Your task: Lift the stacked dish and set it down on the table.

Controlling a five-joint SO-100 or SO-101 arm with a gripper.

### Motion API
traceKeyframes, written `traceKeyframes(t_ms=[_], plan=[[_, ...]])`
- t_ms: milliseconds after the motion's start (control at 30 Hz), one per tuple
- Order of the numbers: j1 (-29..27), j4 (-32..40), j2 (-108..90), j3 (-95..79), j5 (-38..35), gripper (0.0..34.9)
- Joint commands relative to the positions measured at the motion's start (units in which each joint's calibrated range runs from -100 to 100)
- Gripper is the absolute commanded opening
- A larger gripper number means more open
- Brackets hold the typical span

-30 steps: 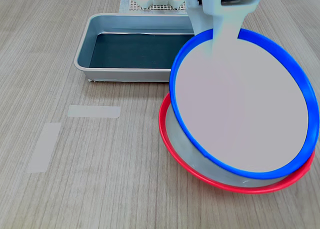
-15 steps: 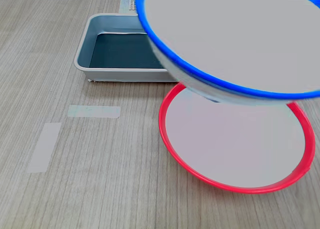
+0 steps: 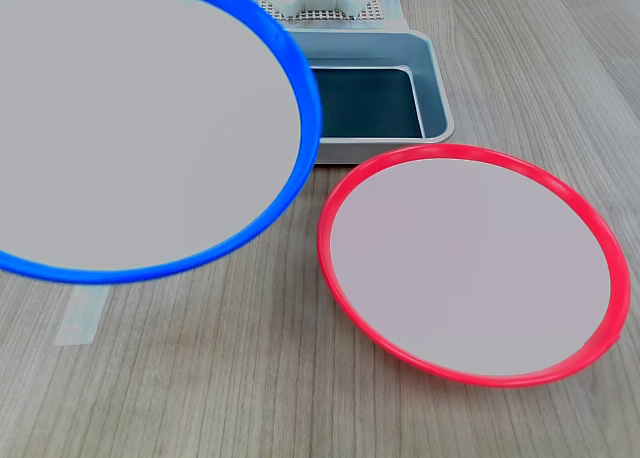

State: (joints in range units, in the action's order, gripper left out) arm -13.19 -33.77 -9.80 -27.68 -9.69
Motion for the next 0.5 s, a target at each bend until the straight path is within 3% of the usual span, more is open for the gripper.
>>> traceKeyframes(t_ms=[0, 467], plan=[[-2.11, 2.69, 4.39, 3.23, -0.78, 0.0], [-1.45, 15.49, 14.11, -0.04, -1.71, 0.0]])
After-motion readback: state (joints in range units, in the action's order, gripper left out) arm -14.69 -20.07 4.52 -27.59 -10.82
